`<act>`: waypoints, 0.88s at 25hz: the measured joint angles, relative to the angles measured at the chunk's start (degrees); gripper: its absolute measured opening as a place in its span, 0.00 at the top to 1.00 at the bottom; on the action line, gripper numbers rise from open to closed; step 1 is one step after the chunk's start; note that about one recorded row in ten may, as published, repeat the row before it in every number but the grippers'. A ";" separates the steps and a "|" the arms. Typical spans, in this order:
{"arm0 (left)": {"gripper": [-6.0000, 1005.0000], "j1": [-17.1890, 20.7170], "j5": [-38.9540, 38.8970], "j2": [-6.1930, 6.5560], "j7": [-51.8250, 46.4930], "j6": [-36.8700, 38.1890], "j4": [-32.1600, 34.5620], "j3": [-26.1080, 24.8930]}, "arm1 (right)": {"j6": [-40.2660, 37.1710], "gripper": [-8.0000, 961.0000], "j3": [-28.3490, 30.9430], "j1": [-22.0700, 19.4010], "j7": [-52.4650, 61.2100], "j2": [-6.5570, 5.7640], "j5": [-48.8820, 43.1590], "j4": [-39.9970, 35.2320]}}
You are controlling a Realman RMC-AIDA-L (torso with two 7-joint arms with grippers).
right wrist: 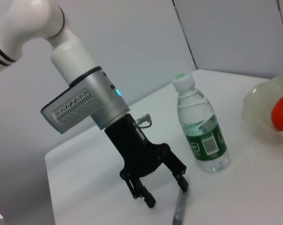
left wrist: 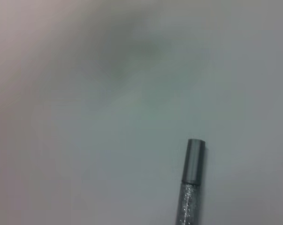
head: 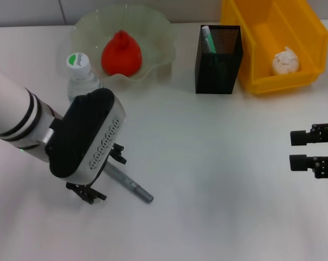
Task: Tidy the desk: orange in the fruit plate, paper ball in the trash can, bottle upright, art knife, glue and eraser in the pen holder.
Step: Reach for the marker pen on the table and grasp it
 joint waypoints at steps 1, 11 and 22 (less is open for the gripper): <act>0.19 -0.36 0.86 -0.09 -0.11 -0.02 -0.08 0.70 | 0.00 0.36 0.00 0.00 0.00 0.00 0.00 0.00; 0.19 -4.08 5.62 -0.20 -2.40 -1.12 -0.68 4.88 | 1.10 0.36 0.24 0.41 0.67 0.40 -2.75 0.06; 0.22 -6.30 9.70 -0.20 -6.52 -0.64 1.12 10.93 | 3.44 0.36 0.16 2.12 0.83 -0.01 -4.82 2.81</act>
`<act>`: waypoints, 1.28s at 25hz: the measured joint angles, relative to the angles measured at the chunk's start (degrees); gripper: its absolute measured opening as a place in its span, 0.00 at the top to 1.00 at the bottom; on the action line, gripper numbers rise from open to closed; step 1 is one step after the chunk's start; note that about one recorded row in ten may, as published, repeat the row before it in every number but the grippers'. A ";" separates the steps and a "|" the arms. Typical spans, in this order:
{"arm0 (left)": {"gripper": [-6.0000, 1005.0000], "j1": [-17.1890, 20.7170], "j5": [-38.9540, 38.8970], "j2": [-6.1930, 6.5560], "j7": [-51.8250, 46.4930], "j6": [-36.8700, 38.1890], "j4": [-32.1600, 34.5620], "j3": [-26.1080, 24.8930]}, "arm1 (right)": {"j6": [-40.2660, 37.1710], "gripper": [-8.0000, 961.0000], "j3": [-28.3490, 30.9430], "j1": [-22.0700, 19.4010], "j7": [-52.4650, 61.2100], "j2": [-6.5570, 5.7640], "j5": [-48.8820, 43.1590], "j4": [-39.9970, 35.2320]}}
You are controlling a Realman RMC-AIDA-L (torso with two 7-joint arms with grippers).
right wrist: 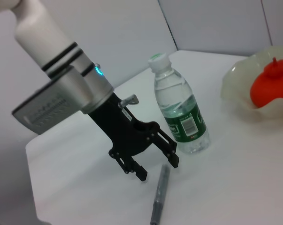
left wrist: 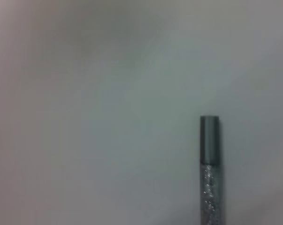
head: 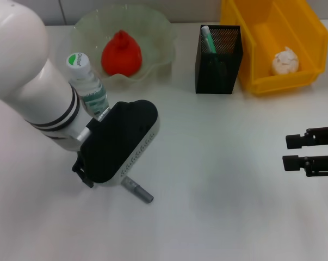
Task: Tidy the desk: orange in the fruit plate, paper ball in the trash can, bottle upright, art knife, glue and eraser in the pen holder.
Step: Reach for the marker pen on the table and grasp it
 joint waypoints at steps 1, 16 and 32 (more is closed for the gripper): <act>0.23 -0.10 -0.04 0.00 -0.15 0.06 0.45 0.32 | 0.07 0.36 0.03 1.15 0.01 -0.61 -0.76 1.77; 0.38 -5.09 -1.93 0.00 -2.40 2.57 -3.43 0.87 | 0.79 0.36 -0.05 4.23 0.02 -1.66 -3.58 3.24; 0.46 -5.61 -1.61 0.00 -2.35 0.60 -4.76 4.33 | 1.66 0.36 0.08 5.49 2.23 -1.25 -3.92 2.62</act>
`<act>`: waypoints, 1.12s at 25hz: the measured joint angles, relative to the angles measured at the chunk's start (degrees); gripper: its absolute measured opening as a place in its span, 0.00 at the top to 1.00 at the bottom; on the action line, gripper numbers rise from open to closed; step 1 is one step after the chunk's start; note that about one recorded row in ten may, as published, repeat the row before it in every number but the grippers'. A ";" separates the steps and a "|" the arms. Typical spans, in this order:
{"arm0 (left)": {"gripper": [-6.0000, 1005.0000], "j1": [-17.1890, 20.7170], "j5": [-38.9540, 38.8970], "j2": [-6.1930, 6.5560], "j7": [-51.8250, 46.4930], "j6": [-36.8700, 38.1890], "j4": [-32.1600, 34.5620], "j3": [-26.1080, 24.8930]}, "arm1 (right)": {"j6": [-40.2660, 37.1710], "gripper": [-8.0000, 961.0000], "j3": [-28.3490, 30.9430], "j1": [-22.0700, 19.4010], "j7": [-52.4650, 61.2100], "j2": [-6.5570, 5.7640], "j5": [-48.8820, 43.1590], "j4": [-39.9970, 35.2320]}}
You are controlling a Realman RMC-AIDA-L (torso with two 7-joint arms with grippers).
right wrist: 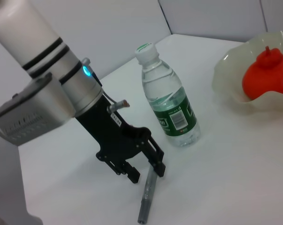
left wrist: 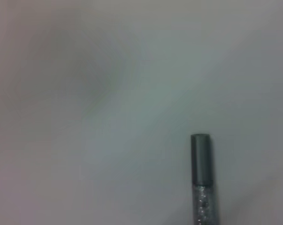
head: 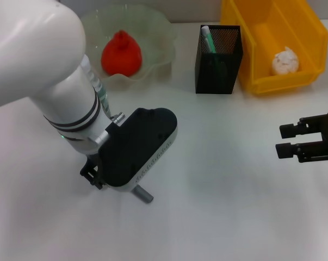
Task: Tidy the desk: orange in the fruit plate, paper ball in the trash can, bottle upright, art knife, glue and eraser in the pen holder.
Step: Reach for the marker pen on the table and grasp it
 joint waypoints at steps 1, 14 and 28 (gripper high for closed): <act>0.47 -0.06 0.11 0.00 -0.02 -0.03 -0.27 0.27 | 0.00 0.36 0.00 0.00 0.00 0.00 0.00 0.00; 0.52 -2.15 0.30 0.00 -0.92 -0.39 -2.54 1.45 | 0.67 0.36 0.01 0.09 0.39 0.25 -0.18 0.09; 0.52 -3.93 0.11 0.00 -1.75 -2.17 -6.14 4.63 | 2.45 0.36 -0.62 0.49 0.43 0.29 -0.69 0.56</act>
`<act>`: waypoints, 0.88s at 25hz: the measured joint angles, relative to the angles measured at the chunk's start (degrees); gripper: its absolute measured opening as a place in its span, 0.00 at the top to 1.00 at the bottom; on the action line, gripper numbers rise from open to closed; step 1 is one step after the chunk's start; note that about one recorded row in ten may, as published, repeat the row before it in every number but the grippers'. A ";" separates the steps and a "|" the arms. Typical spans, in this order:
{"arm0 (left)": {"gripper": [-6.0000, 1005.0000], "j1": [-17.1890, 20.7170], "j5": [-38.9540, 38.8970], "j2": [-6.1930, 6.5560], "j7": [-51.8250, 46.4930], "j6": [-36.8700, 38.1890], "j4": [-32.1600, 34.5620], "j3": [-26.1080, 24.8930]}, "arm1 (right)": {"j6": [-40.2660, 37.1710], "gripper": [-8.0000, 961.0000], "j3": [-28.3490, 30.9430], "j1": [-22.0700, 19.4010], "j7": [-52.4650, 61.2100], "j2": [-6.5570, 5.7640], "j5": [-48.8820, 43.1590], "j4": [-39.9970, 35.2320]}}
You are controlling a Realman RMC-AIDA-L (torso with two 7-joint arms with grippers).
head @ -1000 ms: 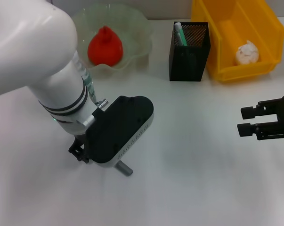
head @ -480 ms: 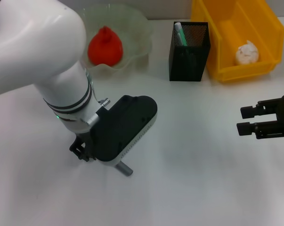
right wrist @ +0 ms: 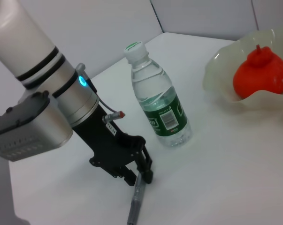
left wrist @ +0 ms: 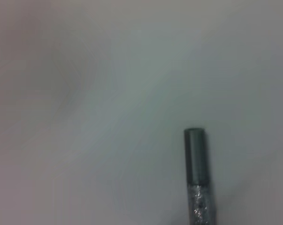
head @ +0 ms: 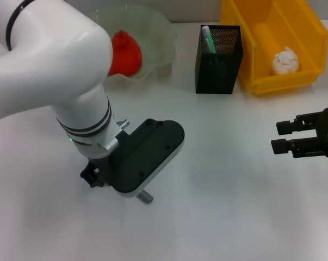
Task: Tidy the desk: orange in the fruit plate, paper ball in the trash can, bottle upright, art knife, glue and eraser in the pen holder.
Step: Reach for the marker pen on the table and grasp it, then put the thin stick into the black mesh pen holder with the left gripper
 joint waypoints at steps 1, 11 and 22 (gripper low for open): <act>0.52 -0.22 -0.17 0.03 -0.01 -0.14 -0.47 0.51 | 0.34 0.36 0.00 0.02 0.00 0.00 -0.03 0.00; 0.80 1.21 -2.96 0.02 -0.07 4.63 4.90 -4.69 | 0.92 0.36 0.45 -0.67 -0.22 0.09 -0.11 -0.09; 0.84 8.82 -17.47 0.34 -0.99 13.80 15.49 -29.63 | -0.88 0.36 3.83 -2.57 -5.93 0.82 0.43 -0.54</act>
